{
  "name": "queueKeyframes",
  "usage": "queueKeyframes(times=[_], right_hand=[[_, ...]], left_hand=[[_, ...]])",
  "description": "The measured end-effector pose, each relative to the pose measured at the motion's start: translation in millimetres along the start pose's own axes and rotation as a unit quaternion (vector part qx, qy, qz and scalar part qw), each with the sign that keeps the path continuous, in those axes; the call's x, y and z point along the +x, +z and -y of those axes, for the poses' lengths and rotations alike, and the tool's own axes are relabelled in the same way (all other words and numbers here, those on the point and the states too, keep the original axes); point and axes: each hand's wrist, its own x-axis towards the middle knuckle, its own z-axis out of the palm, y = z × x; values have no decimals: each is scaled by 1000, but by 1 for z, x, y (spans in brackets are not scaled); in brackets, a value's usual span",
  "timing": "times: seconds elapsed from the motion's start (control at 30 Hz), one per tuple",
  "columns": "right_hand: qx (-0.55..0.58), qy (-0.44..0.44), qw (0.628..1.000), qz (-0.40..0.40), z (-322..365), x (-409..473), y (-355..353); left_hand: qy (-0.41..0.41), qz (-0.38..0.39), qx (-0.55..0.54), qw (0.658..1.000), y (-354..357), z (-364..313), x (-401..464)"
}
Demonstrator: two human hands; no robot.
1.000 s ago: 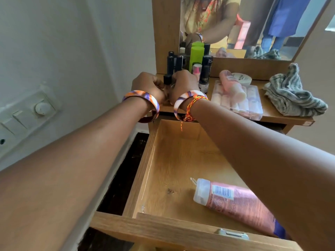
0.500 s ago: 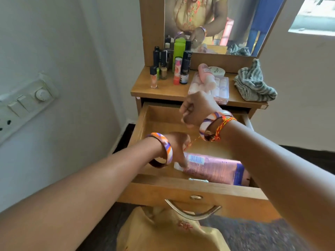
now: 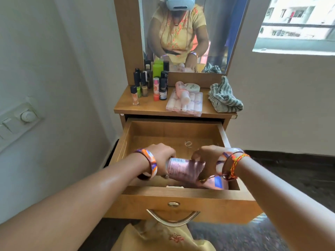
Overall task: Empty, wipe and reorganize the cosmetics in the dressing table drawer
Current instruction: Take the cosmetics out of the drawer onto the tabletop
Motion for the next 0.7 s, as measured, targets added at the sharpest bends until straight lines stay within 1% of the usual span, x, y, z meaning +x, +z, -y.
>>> queueKeyframes(times=[0.03, 0.07, 0.13, 0.17, 0.23, 0.27, 0.3, 0.33, 0.37, 0.5, 0.57, 0.6, 0.67, 0.7], right_hand=[[-2, -9, 1000, -26, 1, -8, -12], [-4, -14, 998, -68, 2, -15, -25], [9, -23, 981, -192, 2, -27, -50], [31, -19, 965, -260, 3, -33, -61], [106, -9, 912, -396, 3, -34, -80], [148, -9, 882, -448, 3, -28, -86], [198, -5, 857, -476, 4, -20, -90], [248, 1, 840, -483, 4, -10, -95], [285, 5, 830, -479, 4, 0, -99], [401, -20, 794, -457, 0, 41, -113], [411, -14, 795, -445, -6, 53, -116], [405, -19, 795, -452, -8, 53, -119], [347, -37, 802, -484, -13, 49, -127], [329, -26, 812, -482, -11, 37, -131]], left_hand=[[2, -4, -4, 1000, -13, 2, -2], [5, -9, -16, 1000, -28, 4, -4], [10, -44, -43, 998, -61, 11, -8], [2, -70, -61, 996, -77, 14, -8], [-18, -137, -112, 984, -102, 16, -5], [-28, -172, -145, 974, -112, 15, -2], [-42, -205, -170, 963, -120, 12, 2], [-53, -231, -187, 953, -125, 10, 9], [-63, -252, -188, 947, -130, 6, 15], [-108, -299, -154, 936, -133, -2, 44], [-110, -297, -142, 938, -137, 1, 55], [-105, -287, -136, 942, -140, 5, 60], [-98, -271, -100, 952, -150, 15, 63], [-99, -256, -78, 958, -154, 21, 63]])
